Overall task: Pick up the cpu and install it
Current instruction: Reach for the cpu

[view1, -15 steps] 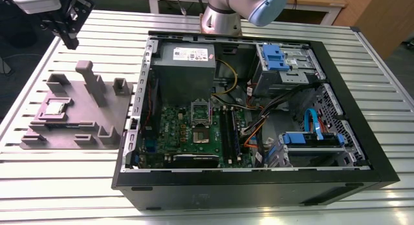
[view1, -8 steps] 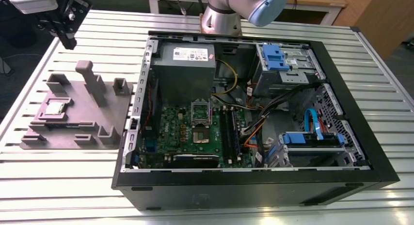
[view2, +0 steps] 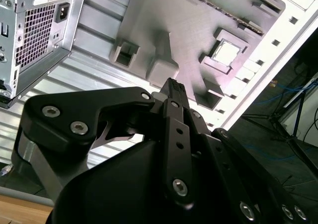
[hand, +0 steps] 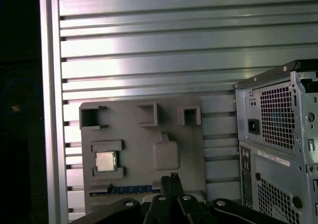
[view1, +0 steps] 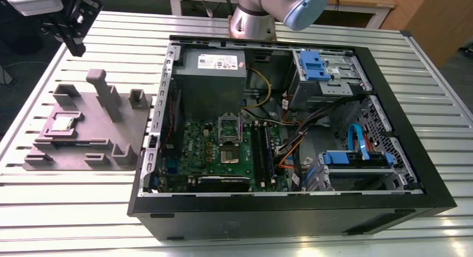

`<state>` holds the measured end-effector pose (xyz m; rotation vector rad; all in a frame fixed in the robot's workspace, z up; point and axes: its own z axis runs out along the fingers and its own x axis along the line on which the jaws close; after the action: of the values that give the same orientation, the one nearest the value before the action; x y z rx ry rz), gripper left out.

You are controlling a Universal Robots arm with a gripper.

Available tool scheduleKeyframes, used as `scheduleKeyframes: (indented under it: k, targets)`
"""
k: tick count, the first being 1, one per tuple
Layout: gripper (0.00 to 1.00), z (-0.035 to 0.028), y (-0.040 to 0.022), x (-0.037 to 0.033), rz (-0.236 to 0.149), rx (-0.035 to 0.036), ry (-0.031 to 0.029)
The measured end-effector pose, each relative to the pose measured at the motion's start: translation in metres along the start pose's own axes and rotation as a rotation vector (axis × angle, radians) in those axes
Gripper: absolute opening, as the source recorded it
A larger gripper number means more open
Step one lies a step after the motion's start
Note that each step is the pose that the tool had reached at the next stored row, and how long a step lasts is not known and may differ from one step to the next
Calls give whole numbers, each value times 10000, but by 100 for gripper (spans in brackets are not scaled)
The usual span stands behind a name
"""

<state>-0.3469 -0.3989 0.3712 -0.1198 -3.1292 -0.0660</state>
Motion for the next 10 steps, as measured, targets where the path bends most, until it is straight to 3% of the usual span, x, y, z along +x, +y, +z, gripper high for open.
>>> scheduleKeyframes:
  k: [10]
  targets:
    - [10,3,-2,30,0,1,1]
